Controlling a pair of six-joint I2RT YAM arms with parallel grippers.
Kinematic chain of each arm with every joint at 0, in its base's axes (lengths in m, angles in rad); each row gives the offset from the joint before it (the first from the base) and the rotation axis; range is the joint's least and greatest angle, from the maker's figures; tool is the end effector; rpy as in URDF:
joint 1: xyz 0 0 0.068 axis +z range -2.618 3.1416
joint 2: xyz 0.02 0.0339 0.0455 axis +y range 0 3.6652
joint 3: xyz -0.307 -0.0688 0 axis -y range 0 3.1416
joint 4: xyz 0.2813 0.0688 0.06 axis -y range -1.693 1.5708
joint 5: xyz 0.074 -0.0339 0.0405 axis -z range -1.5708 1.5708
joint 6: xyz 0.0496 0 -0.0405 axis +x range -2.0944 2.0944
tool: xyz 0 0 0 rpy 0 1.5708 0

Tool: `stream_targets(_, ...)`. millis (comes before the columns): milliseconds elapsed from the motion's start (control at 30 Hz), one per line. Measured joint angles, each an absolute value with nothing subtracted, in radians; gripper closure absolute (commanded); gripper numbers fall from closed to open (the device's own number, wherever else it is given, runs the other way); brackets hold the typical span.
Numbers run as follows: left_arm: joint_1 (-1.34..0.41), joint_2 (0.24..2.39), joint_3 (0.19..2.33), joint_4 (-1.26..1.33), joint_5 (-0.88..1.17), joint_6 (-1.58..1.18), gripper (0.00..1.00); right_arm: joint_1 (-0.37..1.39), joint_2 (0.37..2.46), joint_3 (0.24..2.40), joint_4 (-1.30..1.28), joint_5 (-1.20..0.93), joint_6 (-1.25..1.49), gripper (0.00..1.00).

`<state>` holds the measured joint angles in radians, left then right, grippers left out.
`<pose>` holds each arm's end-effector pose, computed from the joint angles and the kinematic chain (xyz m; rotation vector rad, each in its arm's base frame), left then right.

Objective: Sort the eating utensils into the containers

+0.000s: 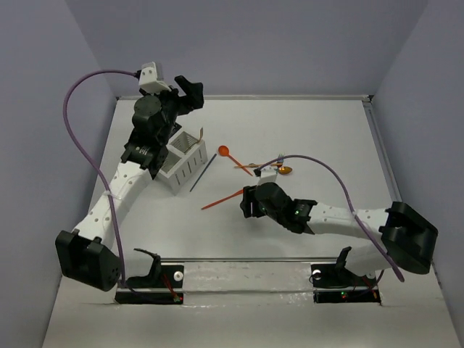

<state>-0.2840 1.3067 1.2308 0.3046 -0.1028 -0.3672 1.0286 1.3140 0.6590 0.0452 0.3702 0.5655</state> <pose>0.3326 -0.0918 0.4763 -0.1442 1.3516 -0.4804 0.1703 0.2479 0.2178 -0.2919 2.1612 0.5253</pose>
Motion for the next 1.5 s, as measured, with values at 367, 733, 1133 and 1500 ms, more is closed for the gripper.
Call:
stream_targets(367, -0.411, 0.885, 1.004, 0.143, -0.036, -0.382, 0.01, 1.029, 1.609, 0.809, 0.077, 0.302, 0.608, 0.23)
stream_targets(733, -0.411, 0.539, 0.801, 0.076, -0.046, -0.337, 0.01, 1.029, 1.792, 0.958, 0.088, 0.289, 0.630, 0.11)
stream_targets(1133, -0.411, 0.557, 0.793, 0.033, -0.017, -0.311, 0.01, 1.029, 2.004, 1.266, -0.037, 0.390, 0.625, 0.14)
stream_targets(1500, -0.411, 0.550, 0.793, 0.033, 0.026, -0.311, 0.01, 1.031, 2.071, 1.372, -0.177, 0.489, 0.579, 0.52)
